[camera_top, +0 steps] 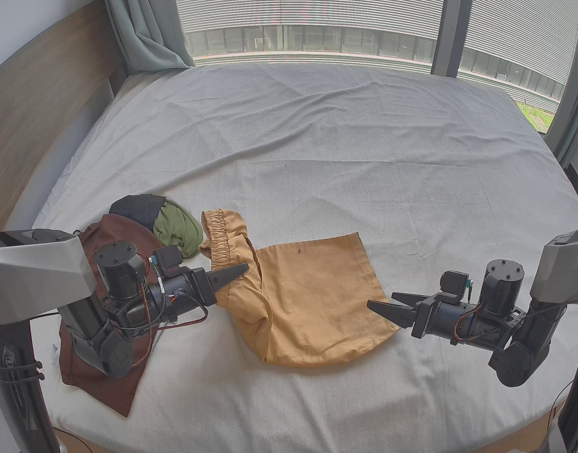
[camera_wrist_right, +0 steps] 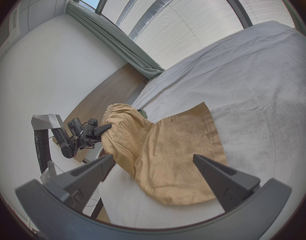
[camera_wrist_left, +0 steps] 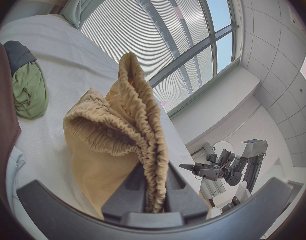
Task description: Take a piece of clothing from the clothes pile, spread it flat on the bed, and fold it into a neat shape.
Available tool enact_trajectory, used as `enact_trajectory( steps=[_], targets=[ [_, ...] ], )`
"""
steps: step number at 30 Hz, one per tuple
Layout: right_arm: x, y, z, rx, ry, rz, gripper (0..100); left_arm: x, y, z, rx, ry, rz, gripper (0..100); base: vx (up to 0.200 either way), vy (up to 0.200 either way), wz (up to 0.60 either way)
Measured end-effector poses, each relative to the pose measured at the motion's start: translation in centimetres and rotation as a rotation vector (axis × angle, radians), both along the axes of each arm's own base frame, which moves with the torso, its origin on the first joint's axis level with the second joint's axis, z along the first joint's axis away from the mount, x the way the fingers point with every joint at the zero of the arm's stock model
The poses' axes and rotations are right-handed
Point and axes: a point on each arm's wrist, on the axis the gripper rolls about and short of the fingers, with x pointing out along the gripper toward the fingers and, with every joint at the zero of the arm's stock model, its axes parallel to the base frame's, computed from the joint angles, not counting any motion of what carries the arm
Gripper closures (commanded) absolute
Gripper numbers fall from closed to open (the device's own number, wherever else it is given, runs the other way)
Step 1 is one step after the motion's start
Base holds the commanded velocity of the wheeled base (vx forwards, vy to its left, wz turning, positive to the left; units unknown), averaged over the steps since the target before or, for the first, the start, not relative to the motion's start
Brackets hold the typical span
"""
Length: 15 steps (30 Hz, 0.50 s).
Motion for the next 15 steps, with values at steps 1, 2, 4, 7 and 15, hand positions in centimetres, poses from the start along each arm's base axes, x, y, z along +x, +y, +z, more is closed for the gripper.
enact_trajectory(
  steps=[1,2,4,7,15],
  targets=[
    [0.0,0.0,0.0,0.001,-0.001,-0.001,0,0.0,-0.1,0.0,-0.004,0.003,-0.004,100,0.0,0.0,0.0],
    [0.0,0.0,0.0,0.0,-0.001,-0.001,0,-0.1,-0.4,0.0,-0.008,0.007,-0.01,100,0.0,0.0,0.0],
    [0.1,0.0,0.1,0.001,-0.003,-0.001,0,-0.1,-0.9,0.0,-0.013,0.012,-0.024,100,0.0,0.0,0.0],
    [0.1,0.0,0.1,0.002,-0.005,-0.001,0,0.1,-1.6,-0.1,-0.018,0.007,-0.017,100,0.0,0.0,0.0],
    [0.3,-0.2,0.2,0.004,-0.013,-0.009,0,1.0,-3.5,-0.8,-0.026,-0.002,-0.038,100,0.0,0.0,0.0]
  ],
)
